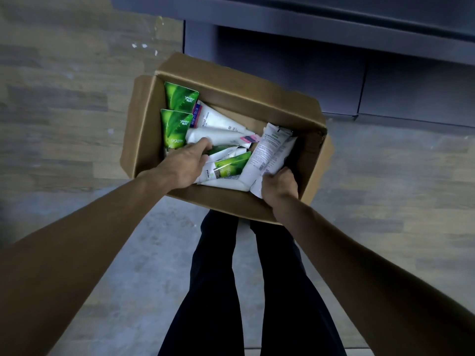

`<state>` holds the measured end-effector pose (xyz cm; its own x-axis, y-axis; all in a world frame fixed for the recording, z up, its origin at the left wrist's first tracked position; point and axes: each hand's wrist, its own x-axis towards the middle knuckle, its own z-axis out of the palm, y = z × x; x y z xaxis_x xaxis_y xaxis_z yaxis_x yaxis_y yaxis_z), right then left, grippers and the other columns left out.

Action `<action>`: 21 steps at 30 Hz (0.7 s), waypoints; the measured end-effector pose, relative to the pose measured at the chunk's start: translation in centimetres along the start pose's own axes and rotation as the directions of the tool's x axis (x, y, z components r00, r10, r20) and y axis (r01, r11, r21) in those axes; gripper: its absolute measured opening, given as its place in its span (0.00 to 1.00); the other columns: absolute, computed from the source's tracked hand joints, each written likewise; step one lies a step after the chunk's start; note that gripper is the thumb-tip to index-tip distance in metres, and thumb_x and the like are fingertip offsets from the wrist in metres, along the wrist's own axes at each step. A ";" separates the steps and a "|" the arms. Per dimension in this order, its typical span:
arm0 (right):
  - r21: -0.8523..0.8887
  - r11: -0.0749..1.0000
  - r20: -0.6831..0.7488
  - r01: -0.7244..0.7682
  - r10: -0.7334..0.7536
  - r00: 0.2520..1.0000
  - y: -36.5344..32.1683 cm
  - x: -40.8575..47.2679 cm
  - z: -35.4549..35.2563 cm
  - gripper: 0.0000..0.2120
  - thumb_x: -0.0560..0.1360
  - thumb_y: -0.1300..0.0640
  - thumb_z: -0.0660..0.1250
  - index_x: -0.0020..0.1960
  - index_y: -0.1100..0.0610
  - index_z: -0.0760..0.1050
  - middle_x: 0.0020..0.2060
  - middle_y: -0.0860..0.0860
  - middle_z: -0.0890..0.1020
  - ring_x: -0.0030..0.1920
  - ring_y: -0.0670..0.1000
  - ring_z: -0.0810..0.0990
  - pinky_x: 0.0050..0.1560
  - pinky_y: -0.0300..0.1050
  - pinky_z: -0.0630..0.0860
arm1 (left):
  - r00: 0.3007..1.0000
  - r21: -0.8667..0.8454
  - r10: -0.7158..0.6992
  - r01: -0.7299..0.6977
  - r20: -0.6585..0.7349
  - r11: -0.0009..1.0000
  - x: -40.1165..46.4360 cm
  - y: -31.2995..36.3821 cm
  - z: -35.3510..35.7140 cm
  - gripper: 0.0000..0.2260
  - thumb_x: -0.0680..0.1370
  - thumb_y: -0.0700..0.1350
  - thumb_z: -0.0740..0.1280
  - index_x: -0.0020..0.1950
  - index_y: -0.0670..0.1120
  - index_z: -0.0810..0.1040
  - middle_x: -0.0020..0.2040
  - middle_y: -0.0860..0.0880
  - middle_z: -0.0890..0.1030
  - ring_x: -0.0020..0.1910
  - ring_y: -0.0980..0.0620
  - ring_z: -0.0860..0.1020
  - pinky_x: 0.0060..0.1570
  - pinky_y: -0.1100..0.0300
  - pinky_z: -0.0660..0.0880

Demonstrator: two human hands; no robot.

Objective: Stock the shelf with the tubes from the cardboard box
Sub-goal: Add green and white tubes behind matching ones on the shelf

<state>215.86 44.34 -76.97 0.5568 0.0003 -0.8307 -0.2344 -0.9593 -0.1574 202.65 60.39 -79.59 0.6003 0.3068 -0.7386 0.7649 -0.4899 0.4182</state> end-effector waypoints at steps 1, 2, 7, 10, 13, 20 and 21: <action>-0.003 1.000 0.002 0.000 0.000 1.000 -0.1 0.3 -0.1 0.20 0.81 0.54 0.59 0.70 0.63 0.65 0.69 0.60 0.72 0.68 0.60 0.71 0.63 0.46 0.68 | 1.000 -0.010 -0.004 0.004 0.031 1.000 -0.2 0.0 0.0 0.10 0.83 0.45 0.57 0.64 0.48 0.66 0.56 0.43 0.78 0.54 0.42 0.76 0.56 0.49 0.72; -0.017 1.000 0.007 0.008 -0.008 1.000 -0.1 0.5 -0.2 0.20 0.82 0.55 0.58 0.71 0.64 0.64 0.69 0.60 0.71 0.68 0.60 0.70 0.64 0.45 0.68 | 0.999 -0.025 -0.003 0.004 0.043 1.000 -0.3 -0.1 0.0 0.10 0.83 0.45 0.57 0.64 0.49 0.66 0.57 0.44 0.78 0.54 0.42 0.76 0.56 0.49 0.72; -0.016 0.995 -0.039 0.097 -0.097 0.995 0.5 0.4 -0.9 0.16 0.81 0.57 0.58 0.68 0.62 0.65 0.64 0.62 0.75 0.64 0.63 0.74 0.58 0.46 0.71 | 0.999 -0.066 -0.006 0.009 0.044 0.998 -0.3 0.2 -0.7 0.10 0.82 0.49 0.59 0.63 0.51 0.66 0.60 0.47 0.71 0.53 0.42 0.77 0.55 0.52 0.72; 0.046 0.990 -0.050 0.135 -0.133 0.990 0.7 0.3 -0.9 0.18 0.80 0.56 0.62 0.67 0.61 0.66 0.63 0.61 0.77 0.63 0.62 0.74 0.57 0.46 0.71 | 0.997 -0.097 -0.063 0.068 0.054 0.993 -0.3 -0.1 -0.8 0.13 0.82 0.50 0.61 0.66 0.51 0.70 0.60 0.47 0.68 0.57 0.46 0.77 0.63 0.55 0.69; 0.059 0.985 -0.060 0.161 -0.158 0.986 0.8 0.4 -0.7 0.23 0.76 0.54 0.69 0.67 0.60 0.66 0.62 0.60 0.78 0.63 0.61 0.75 0.58 0.47 0.72 | 0.989 -0.142 -0.142 0.147 0.047 0.979 -0.2 -0.1 -1.2 0.17 0.79 0.51 0.67 0.66 0.47 0.76 0.62 0.46 0.72 0.57 0.50 0.77 0.64 0.60 0.69; 0.000 0.971 -0.017 0.239 -0.239 0.971 0.5 0.6 -0.3 0.26 0.70 0.48 0.74 0.63 0.59 0.73 0.58 0.55 0.80 0.61 0.57 0.77 0.59 0.49 0.74 | 0.960 -0.185 -0.257 0.275 0.116 0.944 0.1 2.1 -3.3 0.10 0.75 0.49 0.70 0.54 0.48 0.75 0.55 0.49 0.75 0.54 0.49 0.75 0.47 0.56 0.74; 0.024 0.974 -0.008 0.225 -0.225 0.974 0.4 0.7 -0.5 0.24 0.72 0.47 0.73 0.62 0.59 0.74 0.57 0.54 0.81 0.59 0.56 0.78 0.57 0.48 0.75 | 0.959 -0.166 -0.267 0.279 0.091 0.946 0.1 2.4 -3.1 0.10 0.77 0.49 0.69 0.55 0.47 0.75 0.55 0.49 0.75 0.53 0.49 0.74 0.47 0.57 0.72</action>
<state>216.55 43.81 -77.32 0.6012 0.2137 -0.7700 -0.1227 -0.9275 -0.3532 205.27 61.82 -77.01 0.3503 0.3509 -0.8684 0.9298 -0.2422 0.2772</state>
